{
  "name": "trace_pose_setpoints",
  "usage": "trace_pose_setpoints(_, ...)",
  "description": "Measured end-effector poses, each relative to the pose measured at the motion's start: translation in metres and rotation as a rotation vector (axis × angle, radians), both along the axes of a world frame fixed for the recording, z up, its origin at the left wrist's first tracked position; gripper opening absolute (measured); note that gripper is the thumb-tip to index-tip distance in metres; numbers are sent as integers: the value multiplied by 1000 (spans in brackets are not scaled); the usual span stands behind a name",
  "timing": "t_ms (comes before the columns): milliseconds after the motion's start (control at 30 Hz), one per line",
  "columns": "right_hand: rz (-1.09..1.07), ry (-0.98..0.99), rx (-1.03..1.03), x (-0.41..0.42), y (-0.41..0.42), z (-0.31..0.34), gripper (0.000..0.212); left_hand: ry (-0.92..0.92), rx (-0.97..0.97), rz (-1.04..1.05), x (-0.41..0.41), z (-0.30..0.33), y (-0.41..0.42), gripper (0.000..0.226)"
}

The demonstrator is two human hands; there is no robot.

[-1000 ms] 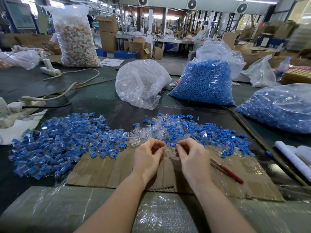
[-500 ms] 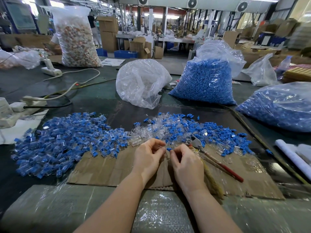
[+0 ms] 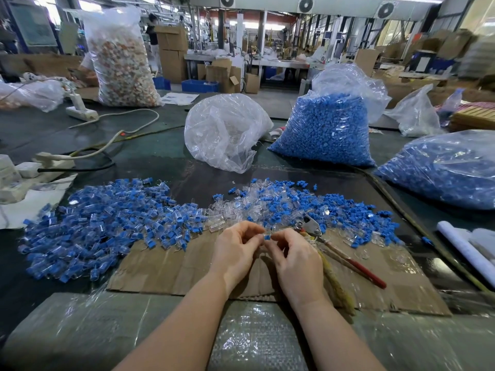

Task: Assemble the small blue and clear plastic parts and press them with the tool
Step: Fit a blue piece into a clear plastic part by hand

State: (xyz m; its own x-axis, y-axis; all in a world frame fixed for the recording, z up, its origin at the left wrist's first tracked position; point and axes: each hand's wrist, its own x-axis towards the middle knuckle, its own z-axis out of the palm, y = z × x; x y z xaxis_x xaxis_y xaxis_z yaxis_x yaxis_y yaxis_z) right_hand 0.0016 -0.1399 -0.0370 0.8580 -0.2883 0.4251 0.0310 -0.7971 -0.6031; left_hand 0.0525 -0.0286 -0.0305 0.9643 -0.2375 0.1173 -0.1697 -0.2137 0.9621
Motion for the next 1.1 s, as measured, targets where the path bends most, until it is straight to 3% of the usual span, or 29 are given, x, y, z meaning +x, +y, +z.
trace_pose_setpoints(233, 65, -57, -3, -2, 1, 1, 23, -12, 16, -7, 1, -1, 1, 15)
trace_pose_setpoints(867, 82, -60, -27, -1, 1, 2, 20, -55, 31, -24, 4, -1, 0, 17)
trace_pose_setpoints(1100, -127, -156, -177, -9, -2, 18, 30, 75, -120, -26, 8, -2, -1, 12)
